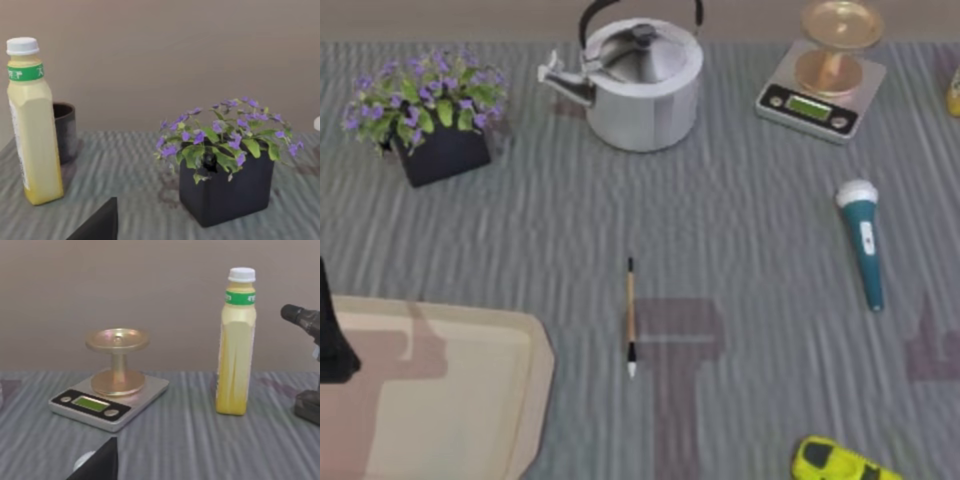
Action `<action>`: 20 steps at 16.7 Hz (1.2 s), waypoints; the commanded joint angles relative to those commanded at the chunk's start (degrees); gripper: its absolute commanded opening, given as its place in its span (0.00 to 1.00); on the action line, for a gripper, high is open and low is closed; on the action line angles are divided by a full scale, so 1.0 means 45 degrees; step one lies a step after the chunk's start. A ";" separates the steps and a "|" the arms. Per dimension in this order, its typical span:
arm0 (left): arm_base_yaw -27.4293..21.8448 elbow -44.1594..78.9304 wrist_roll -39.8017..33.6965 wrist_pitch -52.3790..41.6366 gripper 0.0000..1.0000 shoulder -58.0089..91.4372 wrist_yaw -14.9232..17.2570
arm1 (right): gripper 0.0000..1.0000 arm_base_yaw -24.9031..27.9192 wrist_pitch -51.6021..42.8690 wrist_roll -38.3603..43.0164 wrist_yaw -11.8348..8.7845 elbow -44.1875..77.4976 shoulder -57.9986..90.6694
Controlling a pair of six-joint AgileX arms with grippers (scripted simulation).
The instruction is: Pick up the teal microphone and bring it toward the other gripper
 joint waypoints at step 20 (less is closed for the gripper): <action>0.0000 0.0000 0.0000 0.0000 1.00 0.0000 0.0000 | 1.00 0.2688 -0.8633 0.2966 0.0173 1.2925 1.7670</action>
